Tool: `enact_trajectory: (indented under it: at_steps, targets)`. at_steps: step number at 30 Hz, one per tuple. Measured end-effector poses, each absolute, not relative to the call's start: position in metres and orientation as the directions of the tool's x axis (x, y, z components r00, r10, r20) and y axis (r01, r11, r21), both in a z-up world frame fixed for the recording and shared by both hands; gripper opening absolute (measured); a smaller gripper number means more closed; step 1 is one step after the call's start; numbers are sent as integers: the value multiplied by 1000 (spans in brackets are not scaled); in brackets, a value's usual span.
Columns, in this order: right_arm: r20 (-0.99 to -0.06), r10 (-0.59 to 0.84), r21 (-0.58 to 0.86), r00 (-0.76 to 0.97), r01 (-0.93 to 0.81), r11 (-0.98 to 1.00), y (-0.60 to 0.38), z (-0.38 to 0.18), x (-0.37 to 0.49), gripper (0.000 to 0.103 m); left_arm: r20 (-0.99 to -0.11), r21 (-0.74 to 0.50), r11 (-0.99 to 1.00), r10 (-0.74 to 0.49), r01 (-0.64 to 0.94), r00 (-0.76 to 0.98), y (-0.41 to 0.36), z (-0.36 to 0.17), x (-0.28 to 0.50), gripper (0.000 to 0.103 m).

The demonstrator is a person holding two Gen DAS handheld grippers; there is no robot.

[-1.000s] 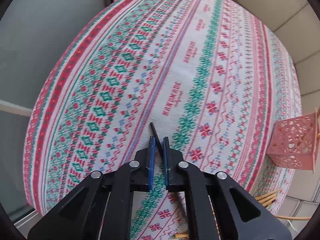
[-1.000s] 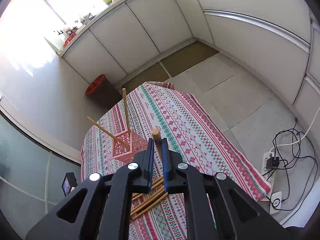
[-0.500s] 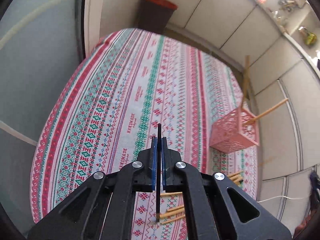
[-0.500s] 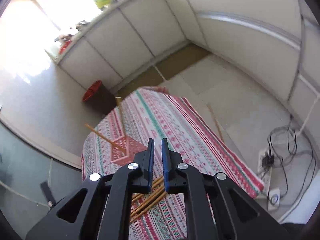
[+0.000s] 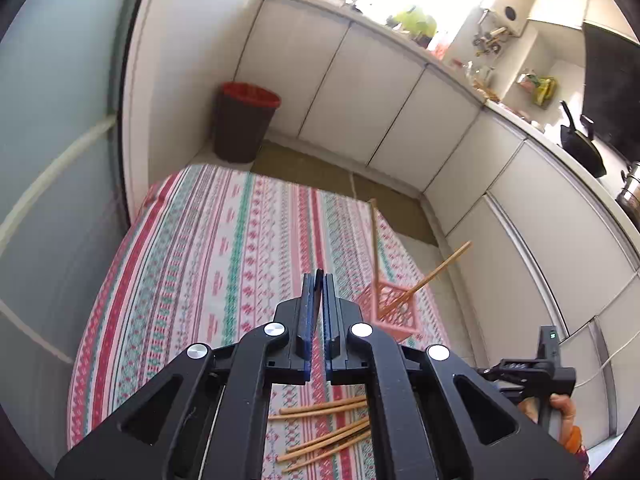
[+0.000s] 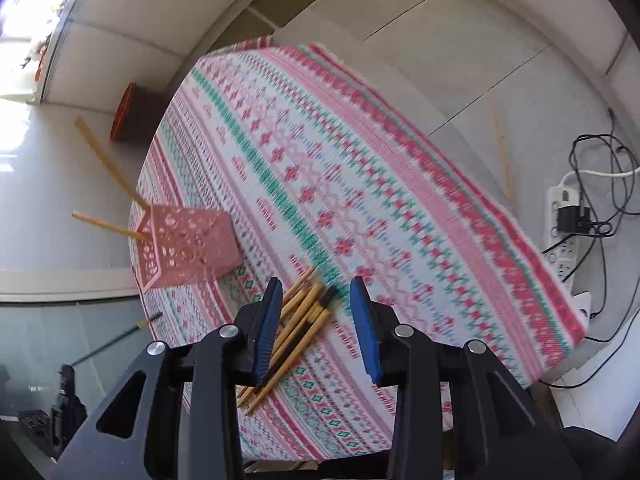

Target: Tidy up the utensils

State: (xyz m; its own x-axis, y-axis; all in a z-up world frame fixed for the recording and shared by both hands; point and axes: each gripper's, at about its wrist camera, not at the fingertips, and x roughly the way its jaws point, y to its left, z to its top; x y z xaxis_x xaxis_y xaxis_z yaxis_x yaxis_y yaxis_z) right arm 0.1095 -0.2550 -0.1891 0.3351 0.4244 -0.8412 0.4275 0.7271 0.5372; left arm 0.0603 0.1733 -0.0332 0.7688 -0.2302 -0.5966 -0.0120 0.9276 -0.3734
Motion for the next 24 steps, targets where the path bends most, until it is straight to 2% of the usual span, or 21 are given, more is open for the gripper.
enact_trajectory:
  at_steps: [3,9,13,17,21,23,24]
  targets:
    - [-819,441,568,368,407,715,-248,-183,110,37,-566,-356,934,-247,37,787,160,-14,64,3]
    - [-789,457,600,411,355,717,-244,-171,114,46,-508,-302,943,-280,136,814,125,26,84,3]
    - [-786,482,612,388,372,698,-247,-180,116,46,-483,-280,941,-309,190,819,99,42,98,3]
    - [-798,474,595,372,371,713,-244,-184,120,46,-498,-252,944,-316,214,807,76,37,117,3]
    - [-826,457,560,329,387,733,-237,-193,121,46,-580,-212,956,-289,201,762,57,4,143,5]
    - [-842,455,538,289,419,731,-233,-204,120,46,-601,-218,958,-284,188,748,57,-9,145,13]
    - [-846,460,533,268,436,725,-231,-211,119,46,-596,-239,954,-289,179,749,61,-13,143,23]
